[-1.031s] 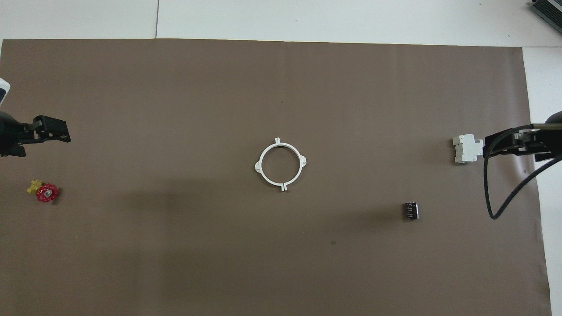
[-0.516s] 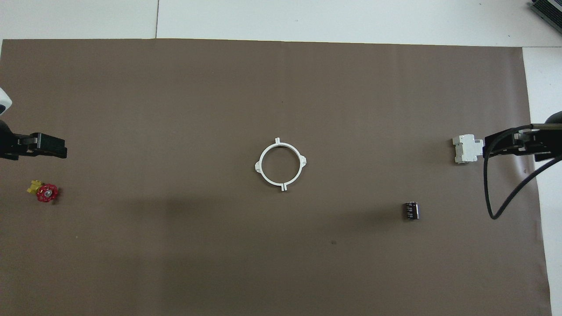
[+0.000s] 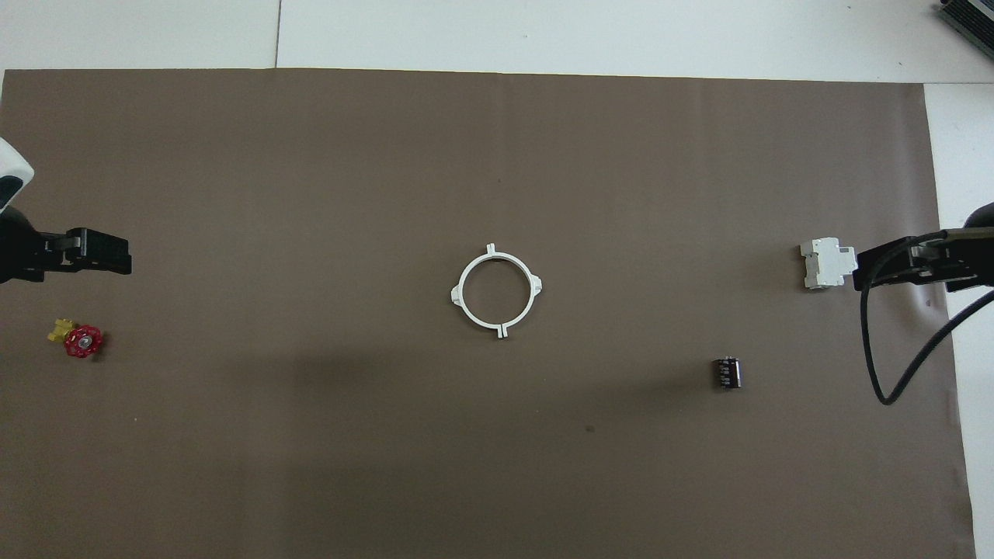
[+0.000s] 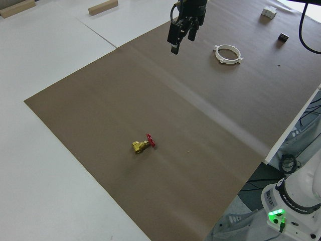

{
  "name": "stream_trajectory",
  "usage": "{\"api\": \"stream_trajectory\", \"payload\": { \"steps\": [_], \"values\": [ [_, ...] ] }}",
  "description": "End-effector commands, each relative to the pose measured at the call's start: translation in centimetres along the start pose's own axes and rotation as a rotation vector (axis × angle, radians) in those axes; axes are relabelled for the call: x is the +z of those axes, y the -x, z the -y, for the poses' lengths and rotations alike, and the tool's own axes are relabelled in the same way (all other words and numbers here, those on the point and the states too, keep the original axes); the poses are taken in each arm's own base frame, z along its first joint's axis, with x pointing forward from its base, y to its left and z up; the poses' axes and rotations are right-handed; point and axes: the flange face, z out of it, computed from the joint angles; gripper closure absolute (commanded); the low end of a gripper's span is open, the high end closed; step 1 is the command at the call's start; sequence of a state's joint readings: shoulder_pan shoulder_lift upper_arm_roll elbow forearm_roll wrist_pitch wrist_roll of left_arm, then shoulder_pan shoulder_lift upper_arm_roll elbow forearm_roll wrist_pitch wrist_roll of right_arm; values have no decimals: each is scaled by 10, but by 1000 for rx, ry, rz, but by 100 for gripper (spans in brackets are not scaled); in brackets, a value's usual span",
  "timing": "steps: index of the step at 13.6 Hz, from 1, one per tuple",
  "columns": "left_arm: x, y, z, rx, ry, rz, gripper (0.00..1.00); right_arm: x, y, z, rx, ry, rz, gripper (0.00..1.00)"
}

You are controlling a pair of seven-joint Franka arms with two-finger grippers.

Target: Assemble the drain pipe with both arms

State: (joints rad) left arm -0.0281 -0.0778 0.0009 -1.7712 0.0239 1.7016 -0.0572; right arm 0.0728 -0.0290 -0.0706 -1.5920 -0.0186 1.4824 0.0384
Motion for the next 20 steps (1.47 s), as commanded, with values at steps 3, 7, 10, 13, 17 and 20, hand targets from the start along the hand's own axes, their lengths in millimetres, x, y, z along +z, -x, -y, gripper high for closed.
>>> {"api": "stream_trajectory", "payload": {
  "steps": [3,7,10,13,17,20],
  "values": [
    [-36,8,-5,36,-15,105,0,-4,4,2,-28,-28,8,0],
    [-32,17,-6,43,-12,95,0,-3,4,2,-27,-28,11,0],
    [-39,12,-7,44,-11,58,0,-3,4,-2,-21,-28,11,0],
    [-41,11,-11,50,-10,41,0,-3,4,-4,-16,-29,11,0],
    [-43,10,-13,53,-10,25,0,-3,4,-4,-16,-29,9,0],
    [-44,10,-14,55,-10,22,0,-3,4,-4,-16,-29,11,0]
  ]
}}
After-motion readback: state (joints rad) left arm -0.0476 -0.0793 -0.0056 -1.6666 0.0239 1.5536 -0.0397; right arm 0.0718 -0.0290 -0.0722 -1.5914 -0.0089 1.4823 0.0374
